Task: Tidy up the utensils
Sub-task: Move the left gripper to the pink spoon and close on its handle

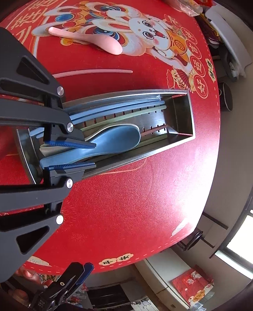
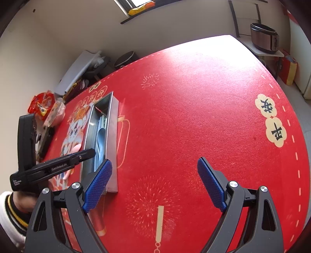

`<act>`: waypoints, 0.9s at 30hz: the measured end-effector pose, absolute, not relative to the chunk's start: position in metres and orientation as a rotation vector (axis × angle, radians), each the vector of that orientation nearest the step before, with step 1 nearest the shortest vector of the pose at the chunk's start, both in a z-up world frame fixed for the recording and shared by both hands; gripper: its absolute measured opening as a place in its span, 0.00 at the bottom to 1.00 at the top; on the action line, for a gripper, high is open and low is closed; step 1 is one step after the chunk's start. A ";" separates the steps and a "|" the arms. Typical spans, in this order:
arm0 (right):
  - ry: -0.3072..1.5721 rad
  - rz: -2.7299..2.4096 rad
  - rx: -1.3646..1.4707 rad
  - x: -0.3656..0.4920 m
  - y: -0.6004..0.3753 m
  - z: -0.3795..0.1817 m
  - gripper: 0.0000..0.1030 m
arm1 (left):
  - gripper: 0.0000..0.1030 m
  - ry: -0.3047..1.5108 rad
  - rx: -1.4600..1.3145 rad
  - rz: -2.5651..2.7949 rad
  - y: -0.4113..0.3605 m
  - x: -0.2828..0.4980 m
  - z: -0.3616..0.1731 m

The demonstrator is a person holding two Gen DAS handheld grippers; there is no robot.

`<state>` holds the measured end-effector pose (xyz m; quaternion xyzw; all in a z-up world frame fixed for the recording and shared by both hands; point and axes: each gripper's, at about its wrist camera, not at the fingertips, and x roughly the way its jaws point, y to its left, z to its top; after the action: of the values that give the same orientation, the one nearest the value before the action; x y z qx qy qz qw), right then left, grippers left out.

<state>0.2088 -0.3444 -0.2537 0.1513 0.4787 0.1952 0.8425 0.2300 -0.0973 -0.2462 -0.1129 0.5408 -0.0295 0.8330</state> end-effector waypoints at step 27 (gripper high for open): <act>0.996 0.445 0.168 0.176 -0.185 -0.232 0.85 | 0.30 1.085 -0.297 -0.019 0.107 0.149 -0.263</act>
<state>0.1757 -0.1851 -0.2319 0.0800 0.4732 0.2112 0.8515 0.1486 0.1073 -0.2627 -0.1410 0.5143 -0.0092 0.8459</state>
